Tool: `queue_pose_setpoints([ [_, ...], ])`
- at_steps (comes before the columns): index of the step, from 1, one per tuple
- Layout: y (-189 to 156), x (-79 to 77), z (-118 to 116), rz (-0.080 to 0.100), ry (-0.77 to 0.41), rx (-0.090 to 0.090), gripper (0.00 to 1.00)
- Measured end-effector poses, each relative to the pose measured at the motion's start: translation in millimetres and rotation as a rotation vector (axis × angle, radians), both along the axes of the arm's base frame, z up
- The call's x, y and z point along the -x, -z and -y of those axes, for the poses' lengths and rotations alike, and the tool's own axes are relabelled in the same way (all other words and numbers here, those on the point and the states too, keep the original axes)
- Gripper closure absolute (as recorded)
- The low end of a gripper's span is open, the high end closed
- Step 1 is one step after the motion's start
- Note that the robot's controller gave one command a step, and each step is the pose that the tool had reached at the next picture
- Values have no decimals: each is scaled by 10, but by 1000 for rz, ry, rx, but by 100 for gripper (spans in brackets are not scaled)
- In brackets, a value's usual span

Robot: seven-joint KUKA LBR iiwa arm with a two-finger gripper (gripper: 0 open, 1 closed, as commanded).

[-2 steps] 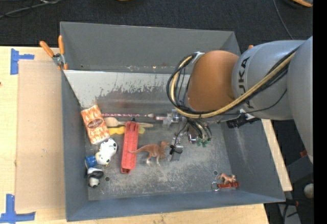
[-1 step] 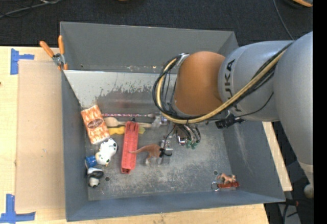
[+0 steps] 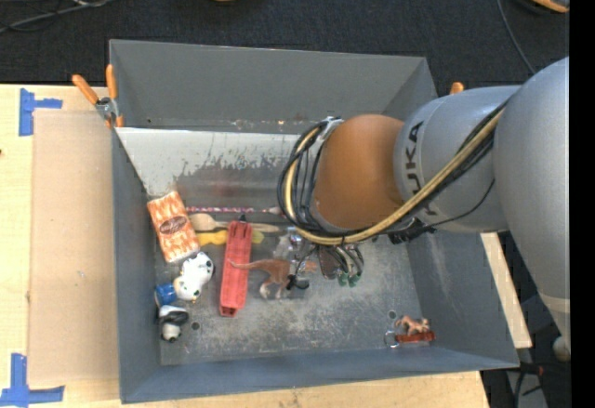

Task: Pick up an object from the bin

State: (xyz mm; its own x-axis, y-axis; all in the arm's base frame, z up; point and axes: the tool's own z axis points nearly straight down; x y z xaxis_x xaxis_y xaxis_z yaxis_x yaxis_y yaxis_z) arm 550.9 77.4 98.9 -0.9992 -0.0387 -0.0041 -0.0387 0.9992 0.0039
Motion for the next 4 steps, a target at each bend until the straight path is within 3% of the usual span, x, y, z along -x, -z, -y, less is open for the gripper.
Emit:
queue_pose_setpoints([
  [1, 0, 0, 1, 0, 0, 0, 100],
  [2, 129, -112, 121, 5, -250, -1, 100],
  [3, -372, -119, 157, -4, -396, 0, 100],
  [4, -341, -33, 304, 7, -531, 2, 100],
])
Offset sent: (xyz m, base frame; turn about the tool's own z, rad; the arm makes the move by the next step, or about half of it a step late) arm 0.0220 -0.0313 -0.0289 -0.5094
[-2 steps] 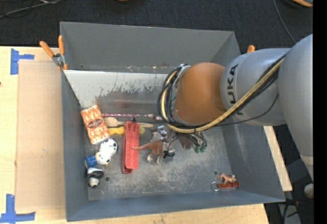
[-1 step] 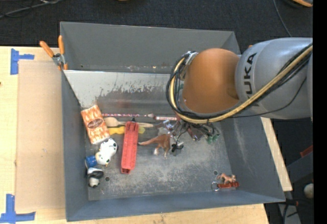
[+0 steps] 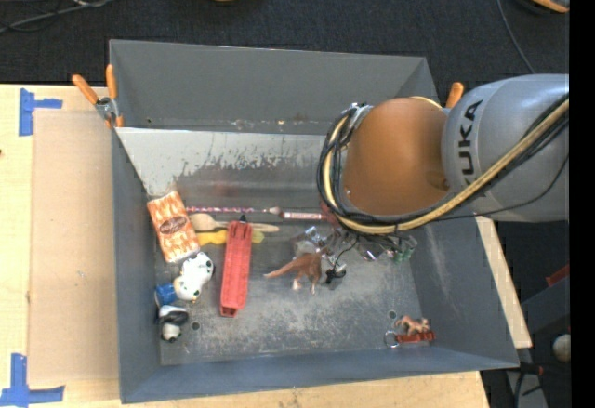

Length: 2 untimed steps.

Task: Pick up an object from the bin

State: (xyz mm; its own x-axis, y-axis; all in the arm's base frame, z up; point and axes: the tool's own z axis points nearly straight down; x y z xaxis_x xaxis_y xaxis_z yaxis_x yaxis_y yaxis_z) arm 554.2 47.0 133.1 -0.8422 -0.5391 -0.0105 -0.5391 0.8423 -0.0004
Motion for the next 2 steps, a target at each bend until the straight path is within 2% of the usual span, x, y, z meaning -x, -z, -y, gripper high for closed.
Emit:
queue_pose_setpoints([
  [1, 488, -494, 1, 3, -184, 0, 100],
  [2, -110, -208, -13, -12, -162, 0, 100],
])
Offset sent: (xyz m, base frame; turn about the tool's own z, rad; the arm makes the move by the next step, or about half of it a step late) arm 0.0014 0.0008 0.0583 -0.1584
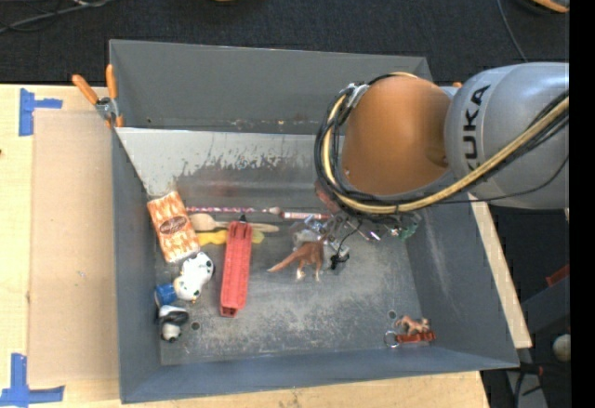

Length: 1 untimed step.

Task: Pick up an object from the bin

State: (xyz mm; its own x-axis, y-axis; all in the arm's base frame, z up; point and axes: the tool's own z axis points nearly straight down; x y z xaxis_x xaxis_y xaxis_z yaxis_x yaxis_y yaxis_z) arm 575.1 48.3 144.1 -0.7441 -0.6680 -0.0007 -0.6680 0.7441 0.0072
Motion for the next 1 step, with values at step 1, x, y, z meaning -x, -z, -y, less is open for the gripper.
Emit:
queue_pose_setpoints([
  [1, -787, -251, 146, 4, 14, -3, 100],
])
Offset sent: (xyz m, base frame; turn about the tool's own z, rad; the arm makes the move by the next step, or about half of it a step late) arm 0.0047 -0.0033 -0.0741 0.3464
